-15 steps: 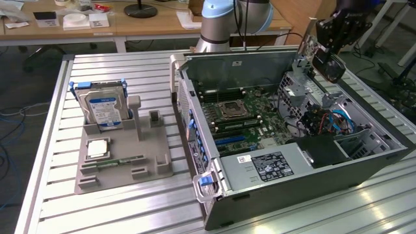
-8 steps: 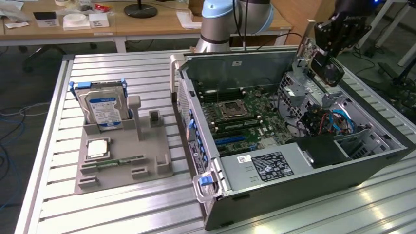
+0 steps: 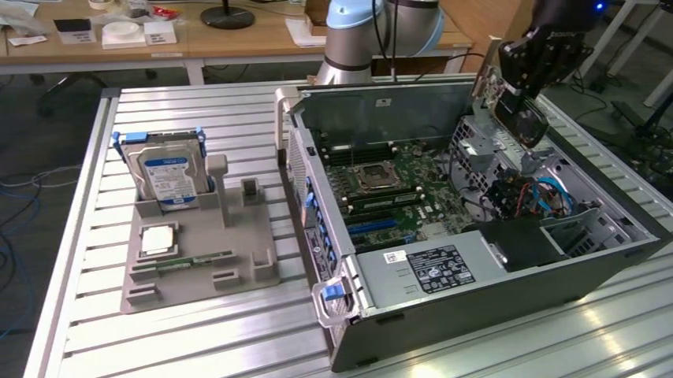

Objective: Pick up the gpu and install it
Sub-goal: 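Pick up the gpu and move the gpu toward the slot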

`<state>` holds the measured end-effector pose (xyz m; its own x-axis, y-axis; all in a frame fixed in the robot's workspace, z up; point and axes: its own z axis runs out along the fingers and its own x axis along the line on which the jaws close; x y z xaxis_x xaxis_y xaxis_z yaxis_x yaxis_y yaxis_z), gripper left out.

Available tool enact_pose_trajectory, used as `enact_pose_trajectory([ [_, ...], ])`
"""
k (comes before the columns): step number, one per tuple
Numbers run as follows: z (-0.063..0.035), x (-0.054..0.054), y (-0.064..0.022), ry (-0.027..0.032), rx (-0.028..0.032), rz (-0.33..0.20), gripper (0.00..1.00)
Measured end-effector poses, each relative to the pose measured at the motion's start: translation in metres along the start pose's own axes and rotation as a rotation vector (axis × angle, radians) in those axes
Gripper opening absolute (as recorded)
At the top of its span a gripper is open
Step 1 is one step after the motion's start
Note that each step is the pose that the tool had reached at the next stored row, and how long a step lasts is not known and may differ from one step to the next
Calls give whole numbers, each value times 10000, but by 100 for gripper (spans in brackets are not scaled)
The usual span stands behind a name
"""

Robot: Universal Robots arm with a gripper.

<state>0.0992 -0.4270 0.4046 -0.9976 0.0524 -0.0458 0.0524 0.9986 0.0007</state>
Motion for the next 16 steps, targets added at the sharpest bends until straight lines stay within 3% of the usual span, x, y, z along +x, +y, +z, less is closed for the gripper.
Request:
enact_pose_trajectory([
  [16,17,167,-51,-1,8,79,27],
])
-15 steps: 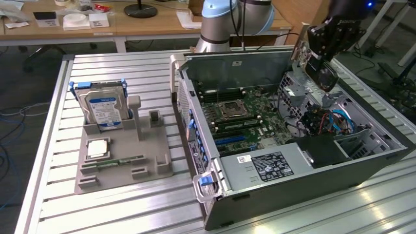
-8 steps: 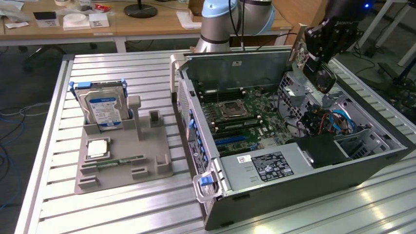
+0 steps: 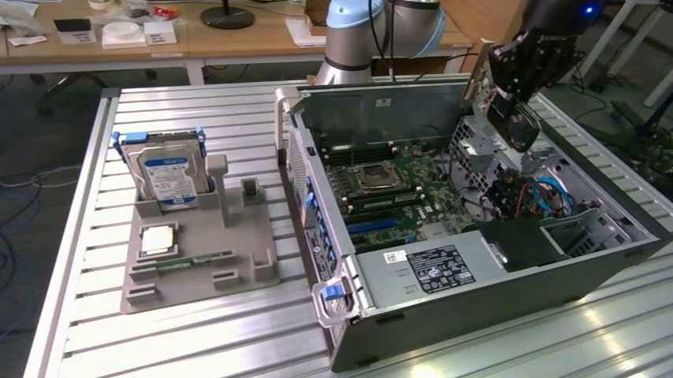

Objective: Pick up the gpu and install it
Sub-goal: 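Pick up the gpu and move the gpu toward the slot, then insert the gpu into the slot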

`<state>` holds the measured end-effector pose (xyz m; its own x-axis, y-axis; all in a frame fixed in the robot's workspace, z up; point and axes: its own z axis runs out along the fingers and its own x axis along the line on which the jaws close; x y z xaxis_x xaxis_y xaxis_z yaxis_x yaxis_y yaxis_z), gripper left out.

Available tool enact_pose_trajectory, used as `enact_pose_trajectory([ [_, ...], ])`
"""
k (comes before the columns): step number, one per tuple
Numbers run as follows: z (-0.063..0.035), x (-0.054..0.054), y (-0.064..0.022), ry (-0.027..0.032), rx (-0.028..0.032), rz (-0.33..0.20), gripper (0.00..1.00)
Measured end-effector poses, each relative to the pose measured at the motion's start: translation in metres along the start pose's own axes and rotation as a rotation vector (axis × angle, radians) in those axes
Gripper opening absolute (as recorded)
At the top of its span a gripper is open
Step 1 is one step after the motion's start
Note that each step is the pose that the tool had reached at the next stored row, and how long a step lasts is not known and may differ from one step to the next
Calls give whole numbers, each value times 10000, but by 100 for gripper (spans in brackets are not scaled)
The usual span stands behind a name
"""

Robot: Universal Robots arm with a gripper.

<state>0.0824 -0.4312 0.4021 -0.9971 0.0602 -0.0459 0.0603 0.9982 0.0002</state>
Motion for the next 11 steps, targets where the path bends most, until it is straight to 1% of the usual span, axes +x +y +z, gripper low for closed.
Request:
enact_pose_trajectory([
  [5,6,54,-7,0,6,82,27],
  [11,7,59,-7,0,7,95,27],
])
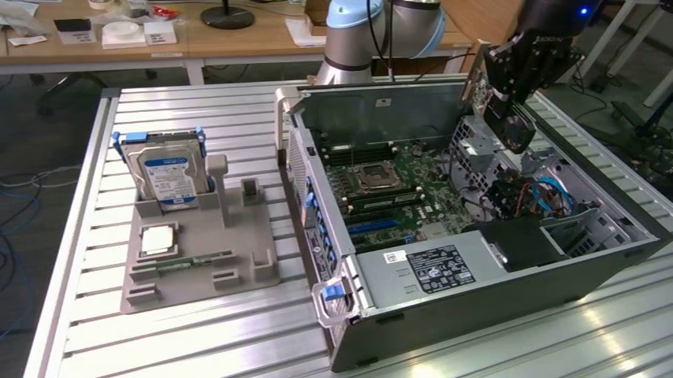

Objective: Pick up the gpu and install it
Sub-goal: 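Insert the gpu into the slot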

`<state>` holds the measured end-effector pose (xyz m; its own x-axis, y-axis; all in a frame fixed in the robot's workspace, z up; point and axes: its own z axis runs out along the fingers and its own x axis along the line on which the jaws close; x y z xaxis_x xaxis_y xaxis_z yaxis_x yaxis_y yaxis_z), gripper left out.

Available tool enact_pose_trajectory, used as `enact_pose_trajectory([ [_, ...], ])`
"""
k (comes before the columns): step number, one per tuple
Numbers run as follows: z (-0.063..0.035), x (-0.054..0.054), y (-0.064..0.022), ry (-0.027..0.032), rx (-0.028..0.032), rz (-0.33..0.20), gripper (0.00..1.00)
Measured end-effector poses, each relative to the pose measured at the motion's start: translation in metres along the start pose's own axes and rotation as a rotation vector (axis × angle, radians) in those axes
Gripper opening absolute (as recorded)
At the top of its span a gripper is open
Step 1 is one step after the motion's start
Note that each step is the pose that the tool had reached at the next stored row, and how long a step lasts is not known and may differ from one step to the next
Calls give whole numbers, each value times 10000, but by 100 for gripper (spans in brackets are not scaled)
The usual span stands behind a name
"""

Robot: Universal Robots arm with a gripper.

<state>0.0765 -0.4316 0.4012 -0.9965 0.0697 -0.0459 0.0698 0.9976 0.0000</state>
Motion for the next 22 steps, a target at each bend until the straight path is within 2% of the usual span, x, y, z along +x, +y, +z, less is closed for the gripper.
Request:
enact_pose_trajectory([
  [12,0,0,0,0,-6,-152,27],
  [22,2,1,0,-1,-69,-1922,27],
])
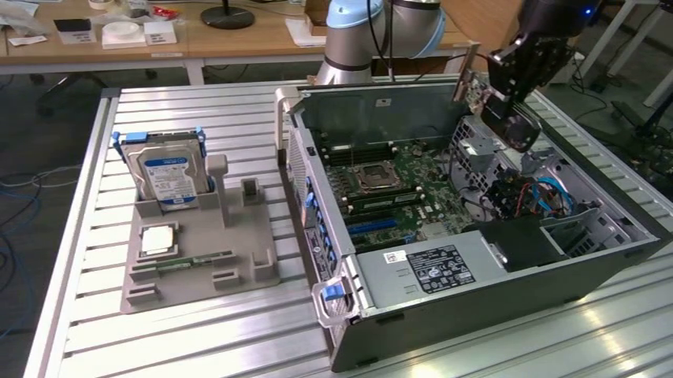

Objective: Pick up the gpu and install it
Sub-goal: 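Insert the gpu into the slot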

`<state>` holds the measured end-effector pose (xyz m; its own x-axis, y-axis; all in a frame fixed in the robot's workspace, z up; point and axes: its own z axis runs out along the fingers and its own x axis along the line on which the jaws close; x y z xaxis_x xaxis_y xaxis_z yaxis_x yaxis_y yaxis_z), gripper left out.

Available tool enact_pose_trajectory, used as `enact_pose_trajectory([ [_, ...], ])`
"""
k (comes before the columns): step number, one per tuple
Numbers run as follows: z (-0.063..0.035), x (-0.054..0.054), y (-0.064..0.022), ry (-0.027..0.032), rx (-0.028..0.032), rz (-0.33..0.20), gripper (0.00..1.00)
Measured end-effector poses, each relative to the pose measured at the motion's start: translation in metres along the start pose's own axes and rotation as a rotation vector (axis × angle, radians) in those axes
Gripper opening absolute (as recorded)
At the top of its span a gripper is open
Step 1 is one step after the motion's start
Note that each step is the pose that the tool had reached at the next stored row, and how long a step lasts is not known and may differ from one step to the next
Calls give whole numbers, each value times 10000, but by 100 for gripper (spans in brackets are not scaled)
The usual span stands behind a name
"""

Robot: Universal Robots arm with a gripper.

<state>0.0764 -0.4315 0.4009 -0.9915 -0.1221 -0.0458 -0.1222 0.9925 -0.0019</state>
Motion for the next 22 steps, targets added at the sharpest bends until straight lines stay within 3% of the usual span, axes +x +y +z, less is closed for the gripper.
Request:
enact_pose_trajectory([
  [22,0,0,0,-4,-154,-3975,27],
])
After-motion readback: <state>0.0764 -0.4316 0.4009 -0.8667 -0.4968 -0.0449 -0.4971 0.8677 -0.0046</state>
